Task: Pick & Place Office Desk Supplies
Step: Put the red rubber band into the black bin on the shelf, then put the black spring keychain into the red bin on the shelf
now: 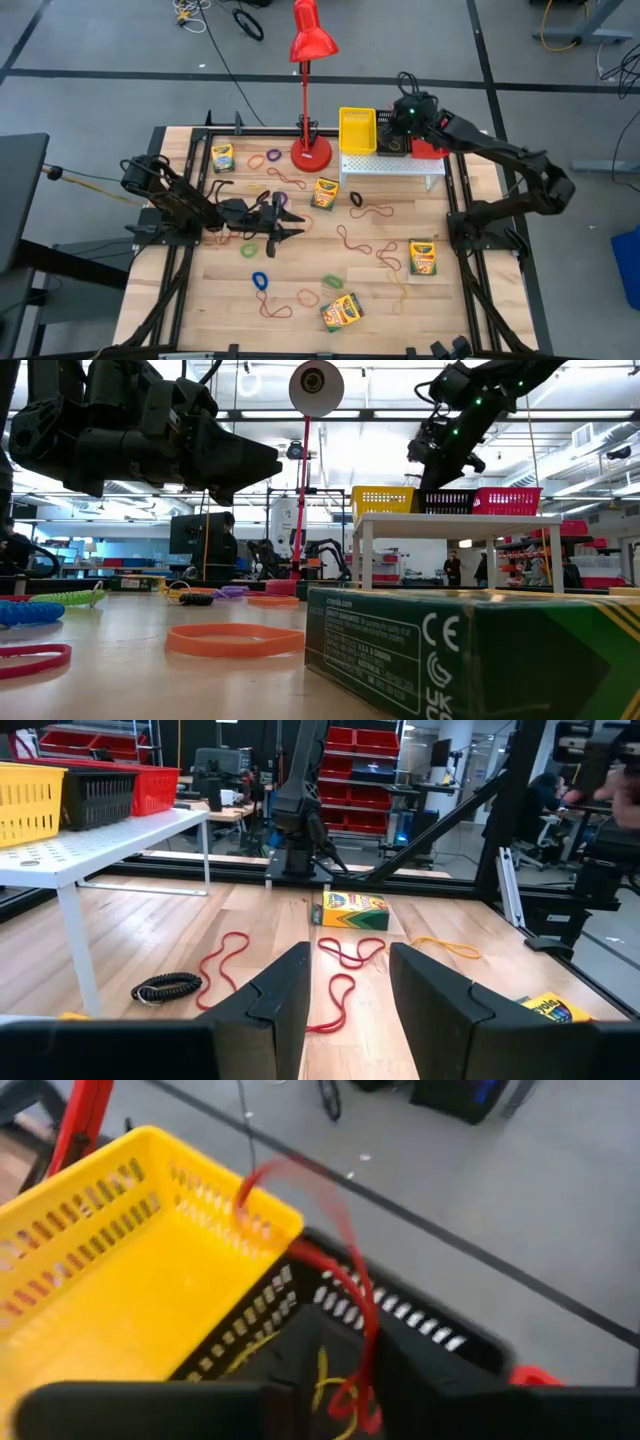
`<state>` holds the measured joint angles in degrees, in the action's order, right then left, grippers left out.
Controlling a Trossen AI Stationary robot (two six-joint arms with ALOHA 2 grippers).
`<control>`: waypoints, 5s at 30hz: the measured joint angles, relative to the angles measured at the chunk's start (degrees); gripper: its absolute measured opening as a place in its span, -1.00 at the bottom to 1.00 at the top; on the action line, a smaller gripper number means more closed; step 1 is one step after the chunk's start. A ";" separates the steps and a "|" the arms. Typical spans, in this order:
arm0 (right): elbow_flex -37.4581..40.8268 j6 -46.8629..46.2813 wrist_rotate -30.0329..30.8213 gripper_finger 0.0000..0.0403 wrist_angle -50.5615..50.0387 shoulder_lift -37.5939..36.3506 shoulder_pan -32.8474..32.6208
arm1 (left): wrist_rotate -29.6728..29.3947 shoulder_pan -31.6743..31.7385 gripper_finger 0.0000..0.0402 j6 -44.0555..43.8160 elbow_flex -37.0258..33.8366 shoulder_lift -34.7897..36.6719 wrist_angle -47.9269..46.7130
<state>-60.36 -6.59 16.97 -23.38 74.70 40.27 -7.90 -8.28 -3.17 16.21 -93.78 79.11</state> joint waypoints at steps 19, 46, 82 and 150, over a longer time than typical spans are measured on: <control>0.00 0.34 -0.70 -0.06 -1.15 -5.29 -0.35 | -0.04 0.01 -0.28 -0.82 0.00 -0.02 0.00; 0.00 5.99 -1.53 -0.02 3.45 -9.55 -4.88 | -0.02 0.01 -0.28 -0.48 0.02 -0.02 0.00; 29.78 6.28 1.23 -0.97 27.26 -20.96 -48.23 | 0.75 -0.36 -0.28 -7.54 2.77 -0.02 -0.28; 51.91 5.97 1.31 -0.94 60.83 -20.96 -57.57 | -5.49 -7.38 -0.13 -21.25 13.33 14.08 -73.83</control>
<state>-8.45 -0.62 18.28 37.45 53.74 -17.30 -13.39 -15.66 -24.43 29.54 -79.70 5.28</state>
